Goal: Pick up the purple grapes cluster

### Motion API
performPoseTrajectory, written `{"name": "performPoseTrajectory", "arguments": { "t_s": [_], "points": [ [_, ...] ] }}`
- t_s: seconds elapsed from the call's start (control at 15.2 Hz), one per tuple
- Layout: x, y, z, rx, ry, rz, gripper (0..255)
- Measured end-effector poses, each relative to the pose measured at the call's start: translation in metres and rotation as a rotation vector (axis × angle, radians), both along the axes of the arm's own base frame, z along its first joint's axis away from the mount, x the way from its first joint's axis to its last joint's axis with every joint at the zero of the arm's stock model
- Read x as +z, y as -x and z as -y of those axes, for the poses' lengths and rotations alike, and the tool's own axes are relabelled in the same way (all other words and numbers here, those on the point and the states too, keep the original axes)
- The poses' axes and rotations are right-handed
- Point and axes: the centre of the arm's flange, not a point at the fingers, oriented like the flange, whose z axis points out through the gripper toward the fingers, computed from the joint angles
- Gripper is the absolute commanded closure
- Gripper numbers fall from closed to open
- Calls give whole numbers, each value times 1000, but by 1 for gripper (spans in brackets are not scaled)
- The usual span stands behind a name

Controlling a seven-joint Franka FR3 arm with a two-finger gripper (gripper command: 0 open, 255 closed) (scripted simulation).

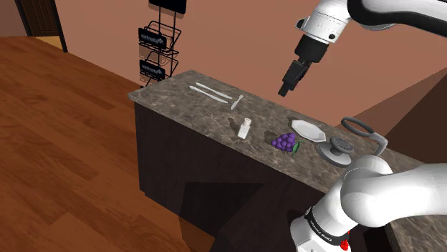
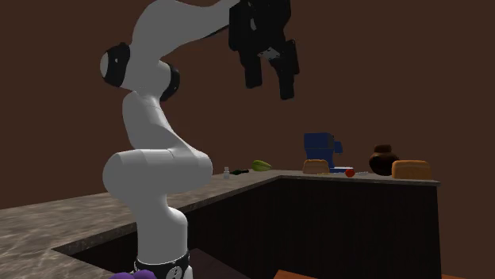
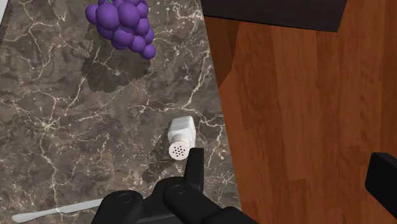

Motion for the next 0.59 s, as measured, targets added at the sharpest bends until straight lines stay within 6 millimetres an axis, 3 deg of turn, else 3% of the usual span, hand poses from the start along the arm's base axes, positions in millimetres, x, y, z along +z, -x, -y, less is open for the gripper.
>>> {"name": "performPoseTrajectory", "arguments": {
  "t_s": [0.13, 0.59],
  "points": [
    [-5, 3, 3, 12, 1, -1, 0],
    [-64, 37, 53, 180, 13, -13, 0]
  ]
}}
